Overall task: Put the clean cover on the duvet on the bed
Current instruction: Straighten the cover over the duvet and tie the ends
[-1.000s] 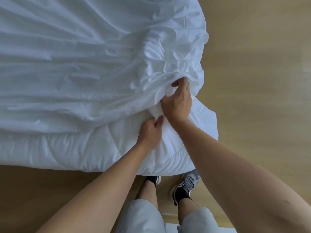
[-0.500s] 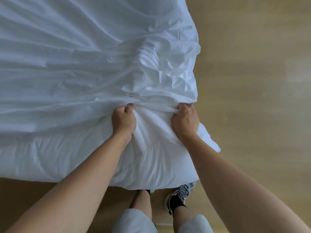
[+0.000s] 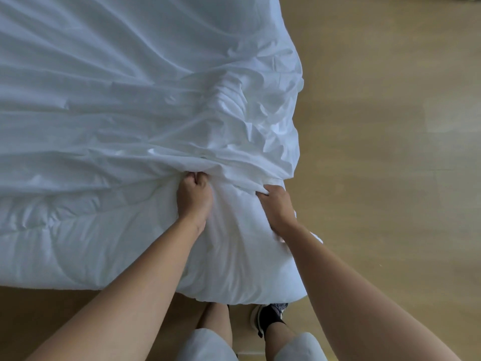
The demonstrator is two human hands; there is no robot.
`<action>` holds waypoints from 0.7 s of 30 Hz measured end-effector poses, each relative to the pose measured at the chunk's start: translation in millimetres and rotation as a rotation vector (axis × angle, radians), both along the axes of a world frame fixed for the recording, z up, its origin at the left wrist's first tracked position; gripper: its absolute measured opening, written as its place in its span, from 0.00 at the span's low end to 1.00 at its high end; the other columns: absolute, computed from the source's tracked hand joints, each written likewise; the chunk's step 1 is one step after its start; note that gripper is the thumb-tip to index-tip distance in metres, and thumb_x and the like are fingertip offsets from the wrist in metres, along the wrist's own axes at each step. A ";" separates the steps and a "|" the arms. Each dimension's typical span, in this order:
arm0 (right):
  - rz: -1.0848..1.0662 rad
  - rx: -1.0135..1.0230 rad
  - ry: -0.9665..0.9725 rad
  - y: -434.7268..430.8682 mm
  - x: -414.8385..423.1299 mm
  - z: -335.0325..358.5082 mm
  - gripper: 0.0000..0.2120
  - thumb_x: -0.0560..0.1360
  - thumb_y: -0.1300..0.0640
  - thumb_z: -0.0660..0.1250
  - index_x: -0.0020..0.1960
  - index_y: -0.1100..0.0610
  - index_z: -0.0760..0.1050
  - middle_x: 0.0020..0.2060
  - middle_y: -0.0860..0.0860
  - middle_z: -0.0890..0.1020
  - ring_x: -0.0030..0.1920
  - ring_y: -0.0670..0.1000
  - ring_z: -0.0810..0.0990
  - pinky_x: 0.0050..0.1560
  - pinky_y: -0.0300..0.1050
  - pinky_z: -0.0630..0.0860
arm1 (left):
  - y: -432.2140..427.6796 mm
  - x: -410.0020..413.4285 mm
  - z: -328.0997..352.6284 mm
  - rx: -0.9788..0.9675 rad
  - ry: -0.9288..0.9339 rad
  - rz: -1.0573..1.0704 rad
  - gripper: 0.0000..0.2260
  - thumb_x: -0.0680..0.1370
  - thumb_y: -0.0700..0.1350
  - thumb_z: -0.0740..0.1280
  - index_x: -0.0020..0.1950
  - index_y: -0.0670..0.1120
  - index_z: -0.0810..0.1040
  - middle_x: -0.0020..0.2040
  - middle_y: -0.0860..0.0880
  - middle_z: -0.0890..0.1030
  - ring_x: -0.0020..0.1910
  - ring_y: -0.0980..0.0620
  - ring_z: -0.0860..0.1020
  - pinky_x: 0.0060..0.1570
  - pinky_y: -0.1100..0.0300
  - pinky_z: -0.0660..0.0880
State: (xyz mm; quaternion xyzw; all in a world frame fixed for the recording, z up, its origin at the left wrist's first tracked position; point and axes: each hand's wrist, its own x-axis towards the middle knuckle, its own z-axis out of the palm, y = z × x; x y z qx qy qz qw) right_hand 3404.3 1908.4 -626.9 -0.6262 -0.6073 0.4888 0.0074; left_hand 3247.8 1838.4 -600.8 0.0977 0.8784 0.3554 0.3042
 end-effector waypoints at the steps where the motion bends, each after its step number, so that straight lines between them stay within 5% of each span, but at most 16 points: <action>1: -0.037 -0.032 0.040 -1.3 -2.9 4.1 0.21 0.78 0.56 0.62 0.28 0.54 0.61 0.24 0.47 0.64 0.29 0.48 0.60 0.30 0.46 0.59 | -1.3 5.6 1.8 -0.011 -0.007 -0.028 0.13 0.83 0.52 0.59 0.50 0.47 0.80 0.50 0.45 0.83 0.54 0.40 0.78 0.45 0.57 0.67; 4: -0.138 -0.101 0.189 -12.5 -11.1 15.9 0.20 0.78 0.49 0.64 0.31 0.58 0.70 0.26 0.48 0.73 0.30 0.46 0.67 0.32 0.46 0.67 | -8.7 29.3 12.4 -0.058 -0.082 -0.111 0.25 0.78 0.65 0.64 0.65 0.48 0.76 0.63 0.46 0.81 0.63 0.43 0.77 0.54 0.57 0.69; 7: -0.183 -0.129 0.326 -24.7 -20.2 28.4 0.19 0.75 0.46 0.64 0.40 0.62 0.78 0.37 0.55 0.84 0.35 0.45 0.77 0.37 0.46 0.76 | -27.0 51.1 29.9 -0.010 -0.228 -0.156 0.37 0.65 0.74 0.70 0.65 0.53 0.76 0.62 0.53 0.82 0.62 0.52 0.80 0.63 0.54 0.75; 12: -0.285 -0.125 0.384 -28.7 -38.2 47.6 0.24 0.80 0.46 0.63 0.40 0.68 0.72 0.30 0.52 0.71 0.31 0.44 0.67 0.33 0.42 0.67 | -63.4 34.0 39.8 -0.133 -0.709 -0.170 0.24 0.73 0.68 0.71 0.60 0.53 0.81 0.49 0.53 0.87 0.48 0.52 0.86 0.50 0.51 0.83; 16: -0.299 -0.127 0.331 -31.1 -59.3 63.1 0.25 0.81 0.44 0.60 0.38 0.64 0.73 0.31 0.50 0.75 0.35 0.50 0.72 0.38 0.48 0.69 | -53.6 -1.4 40.7 -0.056 -0.443 -0.057 0.13 0.81 0.52 0.69 0.57 0.43 0.83 0.51 0.44 0.87 0.51 0.44 0.85 0.59 0.43 0.80; 18: -0.259 -0.008 0.261 -26.9 -66.8 69.1 0.19 0.81 0.53 0.60 0.32 0.58 0.69 0.31 0.50 0.74 0.38 0.54 0.73 0.38 0.47 0.64 | -46.3 -42.5 45.3 0.001 -0.328 0.085 0.14 0.80 0.49 0.70 0.56 0.39 0.83 0.53 0.40 0.85 0.53 0.43 0.84 0.61 0.42 0.79; 21: -0.242 0.326 0.235 -17.1 -70.2 77.3 0.13 0.75 0.62 0.64 0.33 0.55 0.67 0.40 0.51 0.72 0.42 0.53 0.71 0.41 0.41 0.63 | -39.5 -120.1 58.2 0.089 -0.218 0.397 0.21 0.76 0.49 0.73 0.64 0.39 0.79 0.59 0.43 0.83 0.55 0.48 0.82 0.56 0.54 0.78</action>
